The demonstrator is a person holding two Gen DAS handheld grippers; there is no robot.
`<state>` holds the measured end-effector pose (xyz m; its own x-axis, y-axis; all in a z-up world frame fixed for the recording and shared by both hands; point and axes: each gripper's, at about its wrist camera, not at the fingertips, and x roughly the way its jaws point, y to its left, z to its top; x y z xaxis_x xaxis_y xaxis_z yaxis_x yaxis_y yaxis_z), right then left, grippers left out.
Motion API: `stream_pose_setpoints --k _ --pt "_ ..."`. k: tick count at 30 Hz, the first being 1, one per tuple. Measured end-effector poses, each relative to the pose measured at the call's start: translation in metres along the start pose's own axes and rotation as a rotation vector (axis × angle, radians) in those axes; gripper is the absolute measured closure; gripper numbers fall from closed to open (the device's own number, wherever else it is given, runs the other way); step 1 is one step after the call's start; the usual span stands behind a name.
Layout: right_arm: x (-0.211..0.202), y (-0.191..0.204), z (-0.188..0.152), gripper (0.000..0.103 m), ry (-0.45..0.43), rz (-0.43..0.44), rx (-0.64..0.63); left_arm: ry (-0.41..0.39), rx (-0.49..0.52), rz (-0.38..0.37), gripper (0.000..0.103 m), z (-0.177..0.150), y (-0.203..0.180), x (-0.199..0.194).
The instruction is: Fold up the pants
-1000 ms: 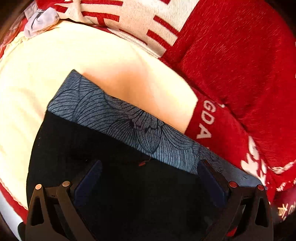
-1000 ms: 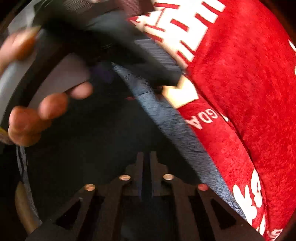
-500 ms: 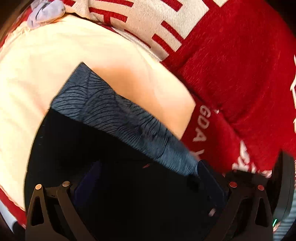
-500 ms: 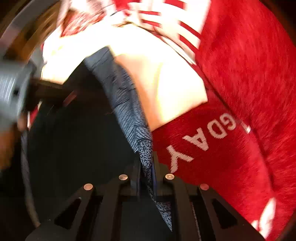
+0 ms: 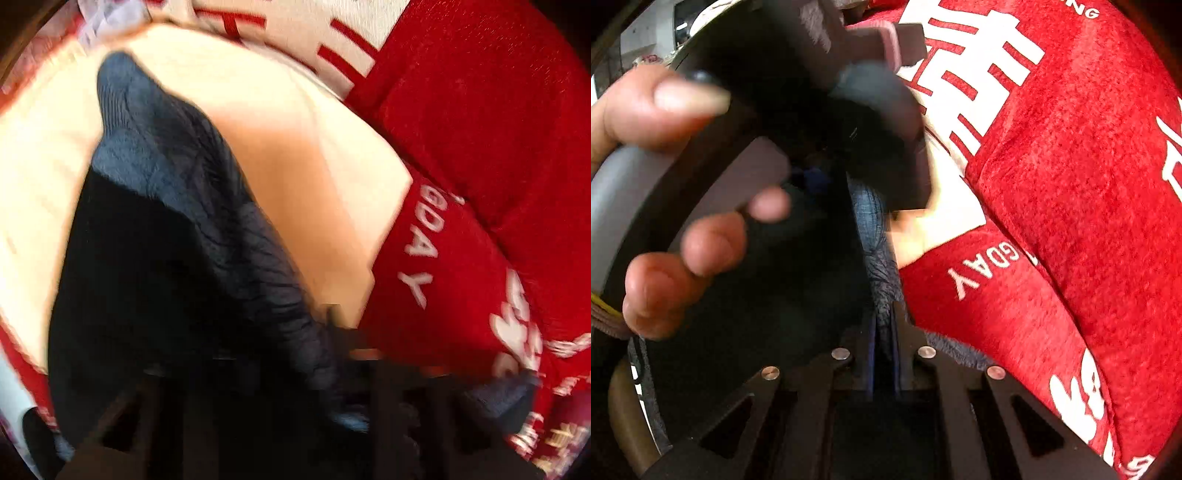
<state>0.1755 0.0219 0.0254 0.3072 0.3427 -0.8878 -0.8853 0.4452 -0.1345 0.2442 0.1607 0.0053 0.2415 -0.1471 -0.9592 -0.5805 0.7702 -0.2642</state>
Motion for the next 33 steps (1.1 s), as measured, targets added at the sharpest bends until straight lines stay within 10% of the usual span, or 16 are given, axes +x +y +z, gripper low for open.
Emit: stream_pose_setpoints --k 5,7,9,21,25,33 --pt "-0.012 -0.006 0.008 0.088 -0.003 -0.01 0.034 -0.036 0.036 -0.008 0.086 -0.013 0.003 -0.01" --pt "-0.022 -0.013 0.004 0.034 0.016 -0.004 0.042 -0.052 0.058 -0.009 0.086 -0.023 0.011 -0.021" --pt "-0.029 -0.03 -0.008 0.01 0.023 -0.023 0.039 -0.054 0.051 -0.027 0.086 -0.029 0.017 -0.025" --pt "0.027 -0.09 -0.016 0.01 0.287 0.192 0.038 -0.06 0.068 -0.028 0.086 -0.037 0.018 -0.036" --pt "0.034 -0.086 -0.018 0.076 0.318 0.229 0.063 -0.062 0.059 -0.056 0.087 -0.037 0.024 -0.047" --pt "-0.078 -0.035 -0.017 0.085 0.065 -0.048 0.065 -0.136 0.126 -0.173 0.087 -0.06 0.028 -0.103"
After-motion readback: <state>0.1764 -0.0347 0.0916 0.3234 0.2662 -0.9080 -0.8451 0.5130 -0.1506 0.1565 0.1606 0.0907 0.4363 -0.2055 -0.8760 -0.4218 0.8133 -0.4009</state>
